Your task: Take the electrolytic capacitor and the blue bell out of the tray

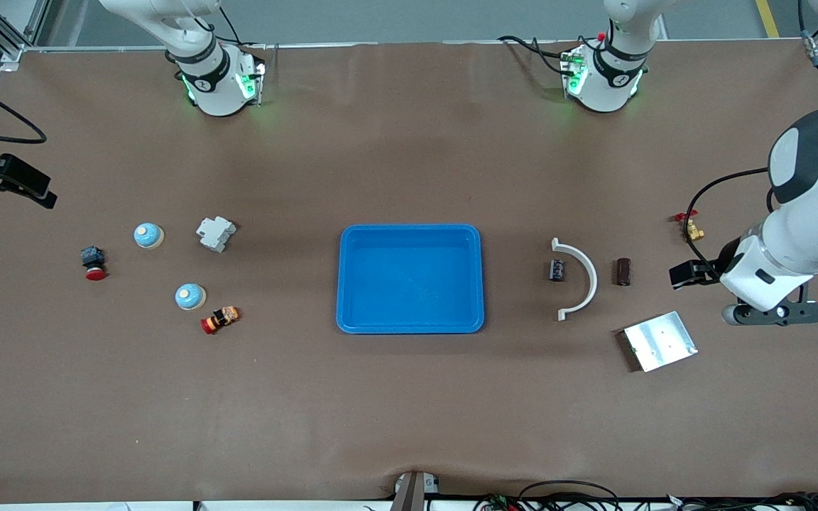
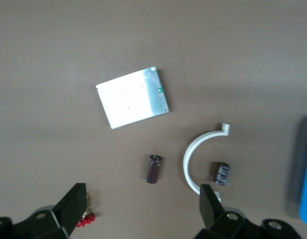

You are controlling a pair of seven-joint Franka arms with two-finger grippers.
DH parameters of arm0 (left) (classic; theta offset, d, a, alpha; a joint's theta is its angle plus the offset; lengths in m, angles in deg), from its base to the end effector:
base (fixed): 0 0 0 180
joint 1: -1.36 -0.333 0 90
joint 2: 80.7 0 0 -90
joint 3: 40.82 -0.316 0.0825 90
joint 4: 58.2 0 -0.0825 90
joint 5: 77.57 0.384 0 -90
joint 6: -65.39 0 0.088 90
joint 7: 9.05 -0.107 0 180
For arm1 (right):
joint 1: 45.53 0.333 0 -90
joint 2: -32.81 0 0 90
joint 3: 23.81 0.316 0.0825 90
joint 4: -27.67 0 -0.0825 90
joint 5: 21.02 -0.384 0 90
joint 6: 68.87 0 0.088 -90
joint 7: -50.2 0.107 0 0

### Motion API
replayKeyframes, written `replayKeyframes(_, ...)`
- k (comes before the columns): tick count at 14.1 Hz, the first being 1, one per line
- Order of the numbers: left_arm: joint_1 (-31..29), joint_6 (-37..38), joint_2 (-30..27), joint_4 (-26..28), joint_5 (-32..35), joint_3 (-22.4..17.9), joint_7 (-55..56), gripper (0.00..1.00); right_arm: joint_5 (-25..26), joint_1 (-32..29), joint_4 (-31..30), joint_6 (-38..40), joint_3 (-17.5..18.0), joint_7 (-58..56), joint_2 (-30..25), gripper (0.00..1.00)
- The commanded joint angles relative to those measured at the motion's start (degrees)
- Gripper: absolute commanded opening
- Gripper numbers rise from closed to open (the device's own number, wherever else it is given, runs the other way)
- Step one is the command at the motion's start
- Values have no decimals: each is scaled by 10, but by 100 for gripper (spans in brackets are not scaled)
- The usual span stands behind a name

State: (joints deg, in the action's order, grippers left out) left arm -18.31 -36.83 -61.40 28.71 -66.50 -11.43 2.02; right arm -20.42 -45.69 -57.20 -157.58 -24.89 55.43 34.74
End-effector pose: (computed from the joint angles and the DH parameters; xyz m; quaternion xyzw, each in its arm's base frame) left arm 0.6482 -0.0525 0.4864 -0.9998 -0.0011 0.0103 0.0146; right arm 0.5633 -0.0131 0.6459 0.9982 -0.0566 0.0169 0.0050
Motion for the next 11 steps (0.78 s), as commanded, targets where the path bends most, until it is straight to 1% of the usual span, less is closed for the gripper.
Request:
replayKeyframes(1,132,17,-63,1,-68,-164,-79,100,-15,-3,-11,-16,1,9,-8,100)
replayKeyframes(2,165,17,-70,-1,-70,-200,-87,100,-17,-4,-12,-19,1,9,-8,100)
replayKeyframes(5,237,43,-95,-2,-72,-262,-88,100,-17,-3,-19,-19,1,9,-9,100)
replayKeyframes(6,248,56,-113,-2,-80,-273,-90,100,-17,-3,-19,-19,1,9,-9,100)
replayKeyframes(8,247,77,-137,2,-101,-278,-133,100,-18,-4,-20,-19,1,9,-9,100)
replayKeyframes(9,246,92,-145,5,-102,-281,-141,100,-18,-4,-20,-19,1,9,-9,100)
replayKeyframes(11,249,93,-149,3,-100,-282,-132,100,-18,-4,-20,-20,2,8,-9,100)
